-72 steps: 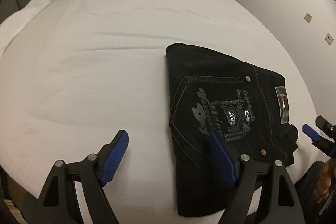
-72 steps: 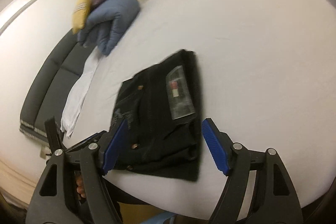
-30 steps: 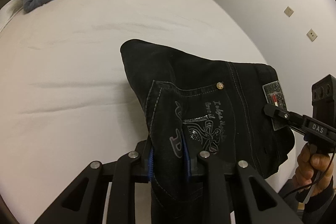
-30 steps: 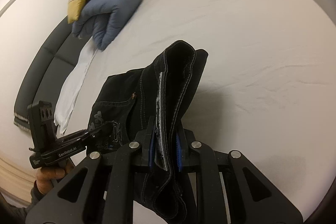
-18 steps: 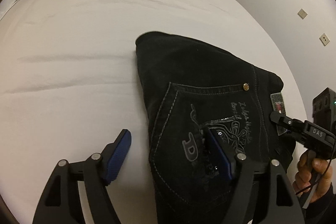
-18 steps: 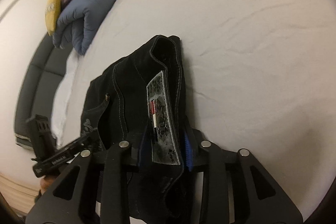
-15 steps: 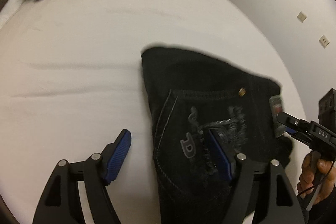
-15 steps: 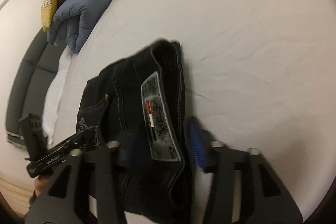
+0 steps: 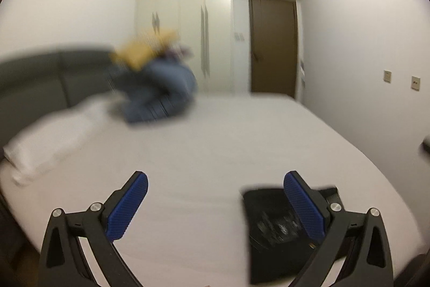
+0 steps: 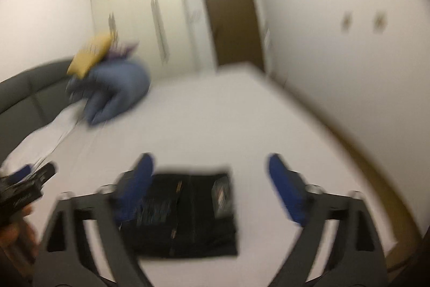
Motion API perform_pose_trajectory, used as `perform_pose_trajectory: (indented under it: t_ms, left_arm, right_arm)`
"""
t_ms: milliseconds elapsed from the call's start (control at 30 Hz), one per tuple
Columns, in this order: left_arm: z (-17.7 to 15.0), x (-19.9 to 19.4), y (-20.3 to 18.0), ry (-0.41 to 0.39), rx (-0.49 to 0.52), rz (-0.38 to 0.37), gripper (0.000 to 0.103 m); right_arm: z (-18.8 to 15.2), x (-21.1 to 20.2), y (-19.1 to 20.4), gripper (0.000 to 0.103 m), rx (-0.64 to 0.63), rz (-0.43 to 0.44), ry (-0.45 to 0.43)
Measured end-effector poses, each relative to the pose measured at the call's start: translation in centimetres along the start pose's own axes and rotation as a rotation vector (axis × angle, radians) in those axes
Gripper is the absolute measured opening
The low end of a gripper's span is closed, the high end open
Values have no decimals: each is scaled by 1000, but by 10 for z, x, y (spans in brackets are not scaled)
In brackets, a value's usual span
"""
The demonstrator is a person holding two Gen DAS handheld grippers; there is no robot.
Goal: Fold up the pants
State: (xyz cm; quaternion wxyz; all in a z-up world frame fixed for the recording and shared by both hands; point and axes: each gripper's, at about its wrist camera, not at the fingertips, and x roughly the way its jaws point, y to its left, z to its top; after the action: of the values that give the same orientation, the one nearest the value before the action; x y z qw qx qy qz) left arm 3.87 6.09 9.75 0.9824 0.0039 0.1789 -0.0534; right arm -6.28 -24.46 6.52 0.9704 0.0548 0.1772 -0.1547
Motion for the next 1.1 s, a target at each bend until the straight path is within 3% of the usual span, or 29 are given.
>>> perform_pose_trajectory:
  t_ms: [67,133,200,267,400,567,733,900,1100]
  left_arm:
    - [12,-30,-1,-75,34,44,103]
    - [22,-51,3,-97,31,31,103]
    - [32,-68,7,-99,17,0,103]
    - [38,-77,11,-70,-3,-20,103]
    - [38,-79,5,78,10,-11,103]
    - [4,-47,-15,282,14,-61,103]
    - [-35,-14,-31,496,-7,-109,103]
    - [-51,-4,-41,559,23,-103,103]
    - [-60,2,-43,592,22,-96,103]
  right_arm:
    - [18,-42,12,103,-39,-48,-159]
    - [34,-71,25,103,-81,-87,-259]
    - [47,-94,33,103,-98,-113,-307]
    - [56,-106,36,103,-98,-74,-297]
    - [60,-107,32,103,-68,8,-119]
    - [41,-79,28,103,-41,-41,131]
    - [15,-52,18,103,-5,-29,279]
    - [-13,-33,12,103,20,-39,393]
    - [-38,-5,12,103,6,-19,440]
